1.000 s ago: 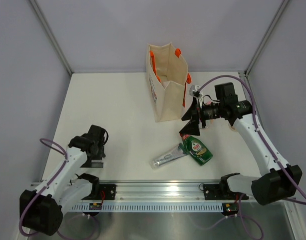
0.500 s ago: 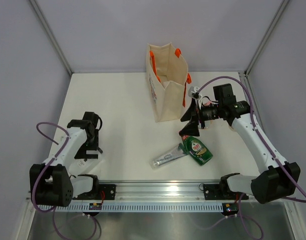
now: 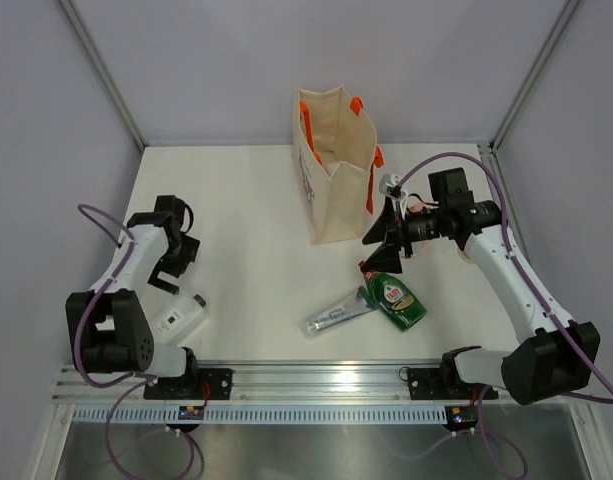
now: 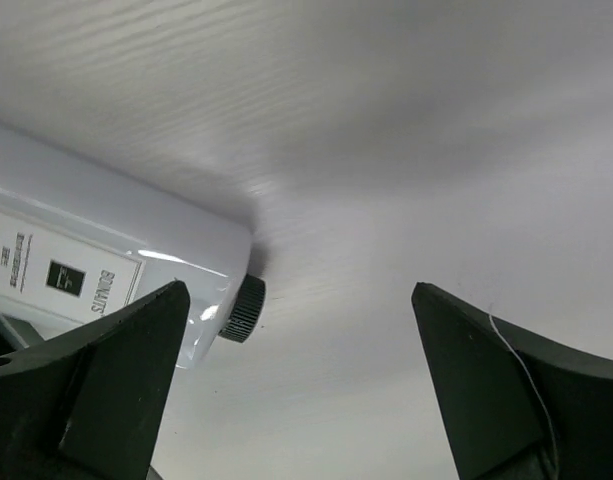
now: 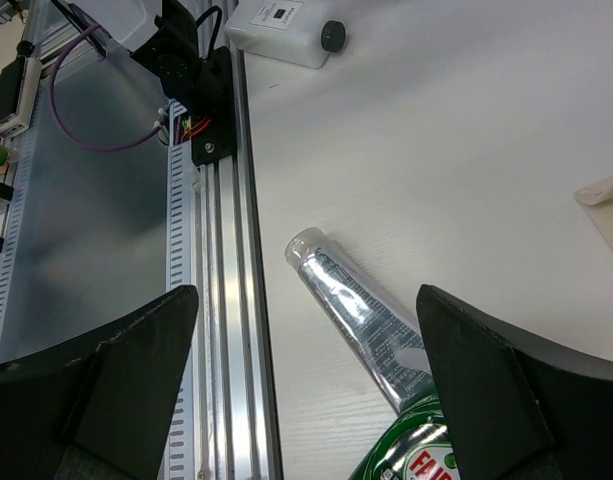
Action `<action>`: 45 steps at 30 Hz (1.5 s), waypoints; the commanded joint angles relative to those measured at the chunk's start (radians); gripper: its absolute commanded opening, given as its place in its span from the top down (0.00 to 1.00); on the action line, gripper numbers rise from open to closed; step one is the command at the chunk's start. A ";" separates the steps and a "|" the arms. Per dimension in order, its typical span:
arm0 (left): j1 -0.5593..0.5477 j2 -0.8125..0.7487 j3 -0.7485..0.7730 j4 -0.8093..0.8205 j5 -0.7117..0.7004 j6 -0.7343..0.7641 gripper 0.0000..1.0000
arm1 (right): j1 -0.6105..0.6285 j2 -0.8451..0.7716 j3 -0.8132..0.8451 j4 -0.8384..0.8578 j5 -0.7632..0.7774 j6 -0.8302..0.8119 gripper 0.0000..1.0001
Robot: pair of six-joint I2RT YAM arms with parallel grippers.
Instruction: Place the personal care products into the canvas bag
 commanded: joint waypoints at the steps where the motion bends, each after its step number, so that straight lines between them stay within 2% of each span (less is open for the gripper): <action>1: 0.006 -0.070 0.068 0.122 0.014 0.427 0.01 | -0.008 -0.005 0.000 -0.014 -0.043 -0.038 0.00; 2: 0.006 -0.108 0.065 0.120 0.019 0.514 0.01 | -0.009 -0.006 0.001 -0.018 -0.042 -0.040 0.01; 3: 0.016 -0.124 0.063 0.110 0.010 0.530 0.01 | -0.009 -0.006 0.002 -0.018 -0.043 -0.041 0.01; 7: 0.026 -0.133 0.065 -0.094 0.005 0.400 0.01 | -0.014 -0.010 0.002 -0.023 -0.052 -0.041 0.00; 9: 0.038 -0.138 0.044 -0.166 0.046 0.275 0.01 | -0.015 -0.016 -0.003 -0.022 -0.058 -0.041 0.01; 10: 0.043 -0.153 -0.011 -0.200 0.151 0.219 0.01 | -0.015 -0.019 -0.003 -0.022 -0.060 -0.040 0.01; 12: 0.032 -0.243 -0.084 -0.162 0.312 0.052 0.01 | -0.015 -0.019 -0.005 -0.021 -0.065 -0.043 0.01; 13: 0.017 -0.291 -0.120 -0.130 0.324 -0.030 0.01 | -0.017 -0.017 -0.002 -0.025 -0.068 -0.045 0.00; 14: -0.006 -0.335 -0.177 -0.096 0.345 -0.186 0.01 | -0.017 -0.013 0.003 -0.035 -0.072 -0.054 0.00; 16: -0.074 -0.427 -0.193 -0.085 0.249 -0.345 0.02 | -0.017 -0.010 0.008 -0.051 -0.083 -0.060 0.01; 17: -0.091 -0.438 -0.196 -0.090 0.220 -0.473 0.02 | -0.015 -0.010 0.008 -0.054 -0.085 -0.064 0.00; 20: -0.103 -0.451 -0.226 -0.100 0.114 -0.633 0.01 | -0.017 -0.017 0.005 -0.058 -0.088 -0.066 0.01; 22: -0.094 -0.460 -0.263 -0.024 0.045 -0.657 0.01 | -0.017 -0.020 0.003 -0.058 -0.089 -0.066 0.01; 32: -0.005 -0.308 -0.273 0.002 0.066 -0.694 0.01 | -0.025 -0.011 0.006 -0.066 -0.089 -0.071 0.00; 38: 0.111 -0.196 -0.234 -0.042 0.040 -0.636 0.01 | -0.026 -0.002 0.012 -0.075 -0.094 -0.074 0.01; 42: 0.158 -0.124 -0.259 0.028 0.054 -0.588 0.01 | -0.028 0.007 0.021 -0.092 -0.095 -0.086 0.00; 45: 0.170 -0.026 -0.211 0.032 0.045 -0.537 0.01 | -0.028 0.009 0.020 -0.092 -0.094 -0.087 0.00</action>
